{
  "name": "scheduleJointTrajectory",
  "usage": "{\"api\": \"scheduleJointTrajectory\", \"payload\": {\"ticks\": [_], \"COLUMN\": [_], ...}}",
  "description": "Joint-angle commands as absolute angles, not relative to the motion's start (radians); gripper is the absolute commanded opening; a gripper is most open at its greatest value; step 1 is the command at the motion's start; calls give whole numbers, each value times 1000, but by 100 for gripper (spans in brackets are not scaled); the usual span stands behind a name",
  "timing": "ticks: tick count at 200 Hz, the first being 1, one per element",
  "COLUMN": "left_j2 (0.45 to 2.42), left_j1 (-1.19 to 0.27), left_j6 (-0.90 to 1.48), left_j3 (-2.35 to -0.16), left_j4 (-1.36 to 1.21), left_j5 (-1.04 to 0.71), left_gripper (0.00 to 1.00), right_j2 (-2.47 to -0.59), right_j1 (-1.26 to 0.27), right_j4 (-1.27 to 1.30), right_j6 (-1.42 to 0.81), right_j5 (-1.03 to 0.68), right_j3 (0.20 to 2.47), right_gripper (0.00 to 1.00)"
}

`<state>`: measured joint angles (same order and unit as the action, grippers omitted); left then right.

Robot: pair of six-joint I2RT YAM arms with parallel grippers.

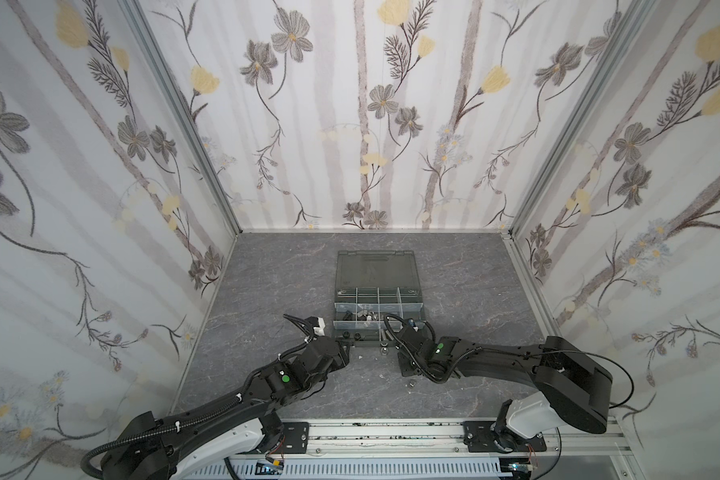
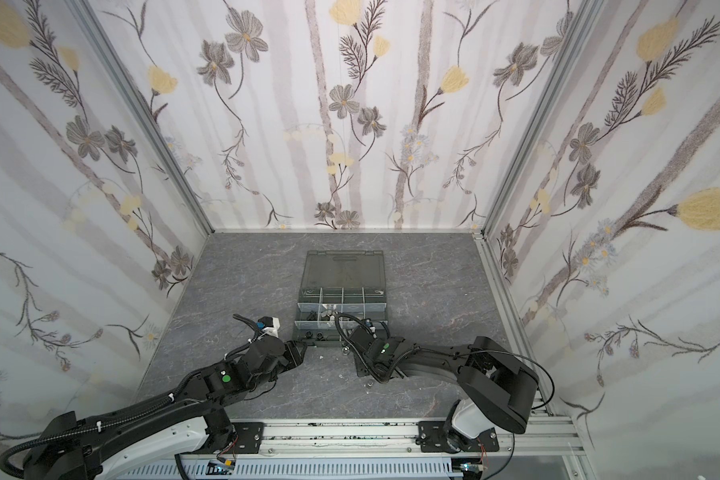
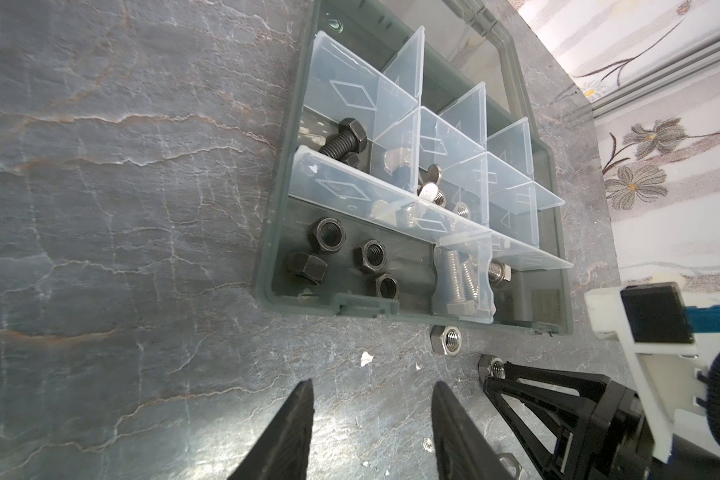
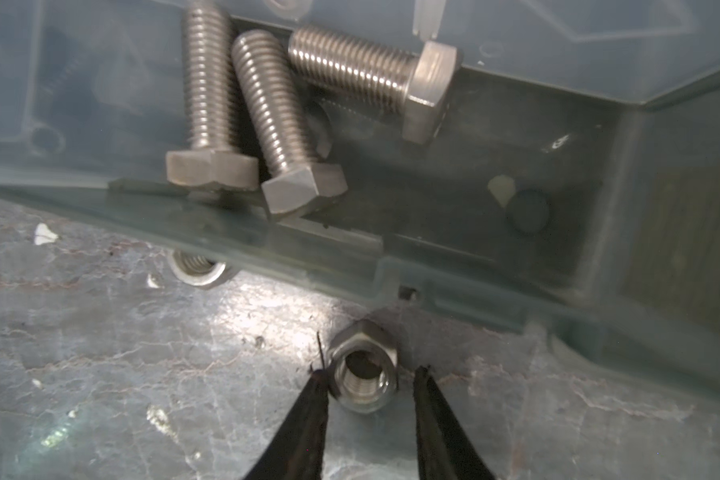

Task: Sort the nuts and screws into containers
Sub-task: 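Lift the hex nut with the right gripper over the compartment beside the wing nuts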

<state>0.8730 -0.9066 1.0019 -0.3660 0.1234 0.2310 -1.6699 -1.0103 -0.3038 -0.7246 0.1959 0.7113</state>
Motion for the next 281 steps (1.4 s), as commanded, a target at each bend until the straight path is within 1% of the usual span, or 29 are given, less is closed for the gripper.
{"api": "scheduleJointTrajectory", "payload": {"ticks": [1, 37, 57, 72, 111, 145, 168, 195, 235, 281], "left_j2": [870, 869, 869, 866, 858, 849, 847, 847, 860, 904], "left_j1": [-909, -912, -913, -912, -916, -916, -916, -916, -918, -940], "left_j6": [1017, 1020, 1022, 1022, 1026, 1028, 1029, 1029, 1022, 1017], "left_j3": [-363, -361, -360, -357, -351, -346, -344, -346, -358, -382], "left_j4": [101, 100, 98, 98, 98, 99, 98, 97, 97, 92], "left_j5": [255, 258, 258, 259, 260, 265, 267, 268, 266, 262], "left_gripper": [49, 49, 48, 48, 49, 49, 49, 49, 49, 49], "right_j2": [-1684, -1705, -1727, -1744, -1764, -1735, -1684, -1619, -1605, -1712], "right_j1": [-1017, -1026, -1032, -1035, -1048, -1064, -1065, -1062, -980, -863], "right_j4": [-305, -315, -321, -326, -327, -334, -340, -368, -366, -332], "right_j6": [-724, -720, -712, -708, -700, -701, -703, -685, -598, -505], "right_j5": [230, 249, 256, 261, 256, 244, 228, 251, 249, 213], "right_j3": [724, 745, 746, 786, 802, 809, 822, 878, 965, 1087], "right_gripper": [35, 31, 30, 29, 22, 22, 22, 23, 24, 23]}}
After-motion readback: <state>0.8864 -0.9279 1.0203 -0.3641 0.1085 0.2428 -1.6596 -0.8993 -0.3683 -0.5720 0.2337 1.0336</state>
